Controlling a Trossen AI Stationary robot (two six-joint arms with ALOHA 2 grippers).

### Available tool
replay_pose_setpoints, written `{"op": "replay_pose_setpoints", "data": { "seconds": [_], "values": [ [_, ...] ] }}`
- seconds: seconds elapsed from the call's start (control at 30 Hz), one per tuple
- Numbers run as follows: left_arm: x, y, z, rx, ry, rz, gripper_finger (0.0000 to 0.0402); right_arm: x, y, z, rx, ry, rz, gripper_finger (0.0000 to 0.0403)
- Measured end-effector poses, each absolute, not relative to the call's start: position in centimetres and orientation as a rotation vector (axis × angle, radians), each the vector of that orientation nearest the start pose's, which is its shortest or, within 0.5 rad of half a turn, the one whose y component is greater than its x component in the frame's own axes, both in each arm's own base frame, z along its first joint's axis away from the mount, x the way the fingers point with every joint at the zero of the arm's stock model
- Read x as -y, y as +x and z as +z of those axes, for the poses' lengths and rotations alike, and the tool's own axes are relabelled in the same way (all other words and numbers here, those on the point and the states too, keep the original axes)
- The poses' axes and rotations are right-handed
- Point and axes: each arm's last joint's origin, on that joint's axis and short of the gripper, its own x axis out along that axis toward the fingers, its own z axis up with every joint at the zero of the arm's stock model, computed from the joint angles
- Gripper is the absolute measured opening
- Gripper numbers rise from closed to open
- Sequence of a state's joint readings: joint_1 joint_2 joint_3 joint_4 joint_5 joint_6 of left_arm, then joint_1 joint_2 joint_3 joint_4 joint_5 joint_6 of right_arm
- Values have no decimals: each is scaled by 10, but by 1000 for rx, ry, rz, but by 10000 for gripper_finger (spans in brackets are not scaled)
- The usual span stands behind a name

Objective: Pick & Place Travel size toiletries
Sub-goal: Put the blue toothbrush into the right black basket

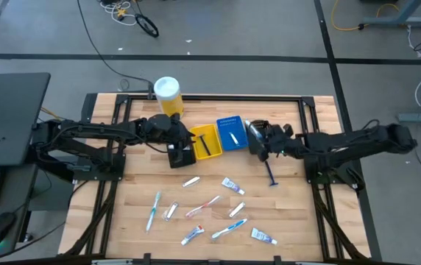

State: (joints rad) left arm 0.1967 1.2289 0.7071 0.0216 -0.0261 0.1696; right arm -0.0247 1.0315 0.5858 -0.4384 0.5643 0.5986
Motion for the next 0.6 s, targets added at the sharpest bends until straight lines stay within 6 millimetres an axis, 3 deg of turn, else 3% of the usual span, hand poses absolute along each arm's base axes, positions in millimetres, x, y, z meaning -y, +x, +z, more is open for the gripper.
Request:
{"op": "replay_pose_setpoints", "data": {
  "seconds": [0.3, 0.6],
  "values": [
    [-51, 253, 236, -516, 122, 176, 124, 58, 187, 185, -893, 480, -753, 59],
    [-51, 253, 236, -516, 122, 175, 124, 72, 189, 171, -1011, 458, -663, 82]
  ]
}}
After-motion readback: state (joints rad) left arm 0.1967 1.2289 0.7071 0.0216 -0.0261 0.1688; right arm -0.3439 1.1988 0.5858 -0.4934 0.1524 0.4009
